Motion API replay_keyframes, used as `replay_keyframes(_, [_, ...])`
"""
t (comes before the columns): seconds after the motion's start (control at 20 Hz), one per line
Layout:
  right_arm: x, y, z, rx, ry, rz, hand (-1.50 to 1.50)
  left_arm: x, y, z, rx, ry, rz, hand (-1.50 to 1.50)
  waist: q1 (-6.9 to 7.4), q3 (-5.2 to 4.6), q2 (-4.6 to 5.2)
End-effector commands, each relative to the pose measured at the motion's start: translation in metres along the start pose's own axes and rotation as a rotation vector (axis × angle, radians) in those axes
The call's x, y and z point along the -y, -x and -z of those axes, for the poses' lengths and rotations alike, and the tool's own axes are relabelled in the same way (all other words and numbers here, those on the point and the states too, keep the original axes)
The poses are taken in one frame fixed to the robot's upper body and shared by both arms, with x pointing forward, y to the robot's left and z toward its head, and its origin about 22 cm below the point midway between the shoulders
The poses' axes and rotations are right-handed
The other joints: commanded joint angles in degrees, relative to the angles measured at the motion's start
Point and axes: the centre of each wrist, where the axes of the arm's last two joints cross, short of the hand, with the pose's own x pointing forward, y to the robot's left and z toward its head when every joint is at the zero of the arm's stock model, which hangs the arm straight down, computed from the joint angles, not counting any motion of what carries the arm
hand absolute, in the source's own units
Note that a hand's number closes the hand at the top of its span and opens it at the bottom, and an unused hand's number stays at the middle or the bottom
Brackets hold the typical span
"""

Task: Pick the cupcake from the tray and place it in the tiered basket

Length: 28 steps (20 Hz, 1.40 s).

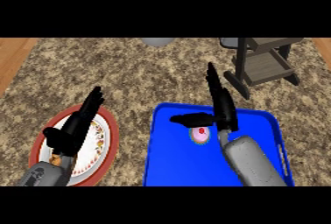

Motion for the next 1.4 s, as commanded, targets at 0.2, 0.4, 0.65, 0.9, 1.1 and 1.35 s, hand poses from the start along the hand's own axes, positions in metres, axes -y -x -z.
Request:
replay_keyframes(0.2, [-0.067,-0.043,-0.001,0.185,-0.026,-0.230,-1.50,0.027,0.006,0.012,-0.037,0.044,-0.040,0.00,-2.30,-0.07,-0.93])
replay_keyframes(0.4, [-0.039,-0.064,0.020,0.064,-0.032,-0.558,-1.50,0.010,0.014,-0.011,-0.047,0.034,-0.043,0.00,-2.50,-0.38,-2.29])
replay_keyframes(0.65, [-0.034,-0.070,0.025,-0.155,-0.209,-0.990,-1.50,0.008,0.016,-0.003,-0.070,0.016,-0.031,0.00,-3.49,-0.61,-2.45])
replay_keyframes(0.9, [-0.063,-0.114,0.009,-0.275,-0.346,-1.249,-1.50,0.009,0.018,-0.006,-0.078,0.026,-0.037,0.00,-3.41,-0.36,-2.35])
replay_keyframes(1.1, [-0.091,-0.151,-0.021,-0.346,-0.396,-1.264,-1.50,0.014,0.018,-0.001,-0.048,0.022,-0.046,0.00,-3.26,-0.11,-1.47])
replay_keyframes(1.35, [-0.091,-0.155,-0.033,-0.410,-0.369,-1.270,-1.50,0.022,0.011,-0.003,-0.036,0.039,-0.058,0.00,-2.86,-0.02,-1.36])
